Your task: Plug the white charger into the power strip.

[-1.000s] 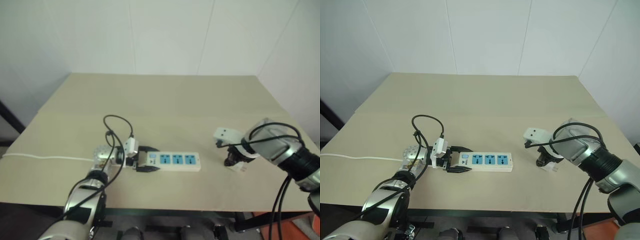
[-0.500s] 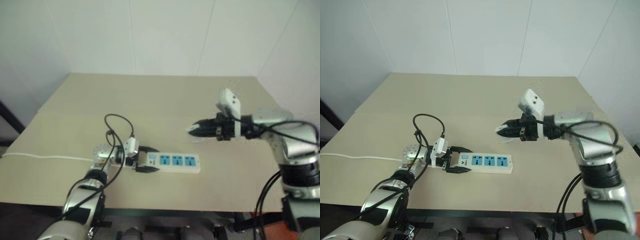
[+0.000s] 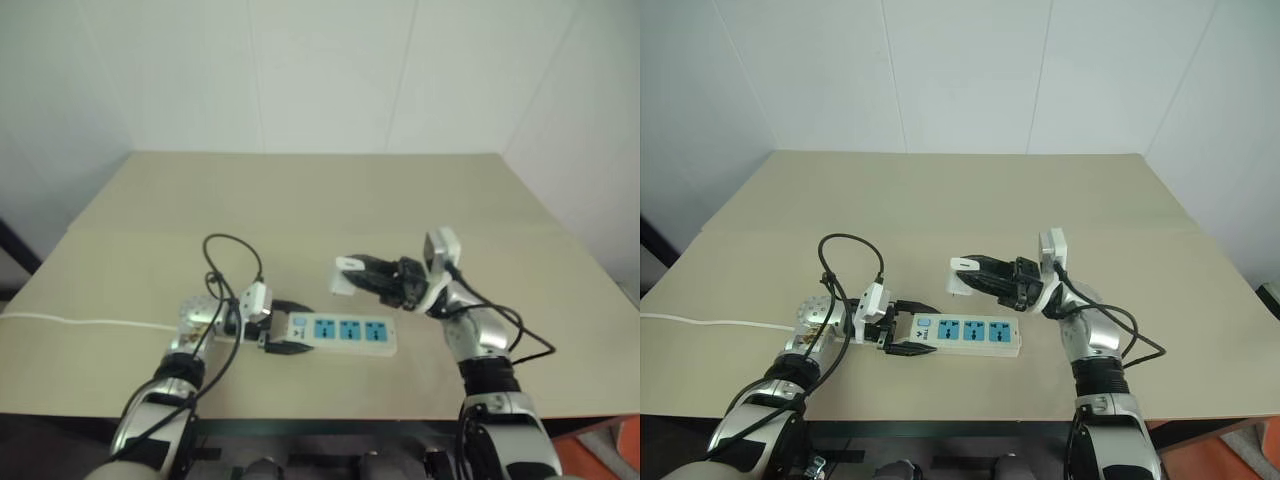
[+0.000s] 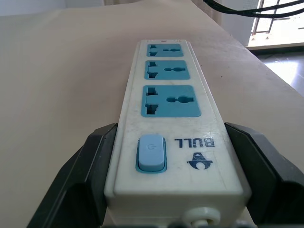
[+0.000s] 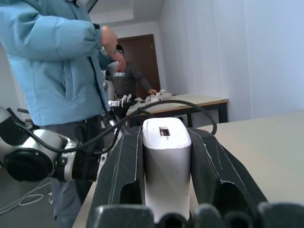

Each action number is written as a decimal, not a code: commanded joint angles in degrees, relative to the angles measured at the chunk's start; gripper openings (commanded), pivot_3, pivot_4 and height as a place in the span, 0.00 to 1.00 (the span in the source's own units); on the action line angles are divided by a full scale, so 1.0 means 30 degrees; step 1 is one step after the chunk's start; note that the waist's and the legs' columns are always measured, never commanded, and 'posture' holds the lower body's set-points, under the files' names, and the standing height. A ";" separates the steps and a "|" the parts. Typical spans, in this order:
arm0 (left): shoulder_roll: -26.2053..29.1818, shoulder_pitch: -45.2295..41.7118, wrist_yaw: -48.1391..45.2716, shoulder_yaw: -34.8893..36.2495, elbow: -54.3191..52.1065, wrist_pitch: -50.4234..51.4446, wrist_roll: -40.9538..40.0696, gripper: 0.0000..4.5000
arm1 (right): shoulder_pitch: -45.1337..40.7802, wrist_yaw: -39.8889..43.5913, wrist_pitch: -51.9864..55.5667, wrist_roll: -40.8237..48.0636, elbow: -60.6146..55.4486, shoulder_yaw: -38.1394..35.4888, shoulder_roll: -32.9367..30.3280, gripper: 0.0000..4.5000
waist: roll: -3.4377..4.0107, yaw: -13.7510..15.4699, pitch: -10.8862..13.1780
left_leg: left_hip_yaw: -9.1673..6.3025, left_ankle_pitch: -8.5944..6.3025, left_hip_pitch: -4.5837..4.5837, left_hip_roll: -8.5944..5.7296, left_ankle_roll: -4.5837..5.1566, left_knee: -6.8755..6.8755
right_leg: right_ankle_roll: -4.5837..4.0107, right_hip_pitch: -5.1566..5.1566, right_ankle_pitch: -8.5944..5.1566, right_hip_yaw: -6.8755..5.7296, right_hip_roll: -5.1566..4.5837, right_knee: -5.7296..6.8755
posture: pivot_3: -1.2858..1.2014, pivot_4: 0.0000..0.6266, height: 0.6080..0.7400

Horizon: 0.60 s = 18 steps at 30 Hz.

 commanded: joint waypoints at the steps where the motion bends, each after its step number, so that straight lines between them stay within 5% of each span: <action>1: 0.0351 0.0558 0.0155 -0.0439 -0.0953 0.0817 0.0004 0.73 | -0.0839 0.0873 -0.2089 -0.0620 0.1677 0.0276 0.0227 0.25 | 0.0002 -0.0008 0.0001 | 0.0001 0.0000 0.0011 0.0000 0.0000 -0.0001 | -0.0001 0.0000 0.0000 0.0001 0.0002 0.0007 | 0.52 0.24 1.00; 18: 0.0877 0.0881 0.0569 -0.1021 -0.1674 0.2780 -0.0198 0.73 | -0.1145 0.1249 -0.4577 -0.2017 0.5187 0.0996 0.0950 0.25 | 0.0004 -0.0026 0.0001 | -0.0002 0.0000 0.0039 0.0001 -0.0001 -0.0008 | -0.0018 0.0022 0.0000 0.0002 0.0004 0.0011 | 0.52 0.24 1.00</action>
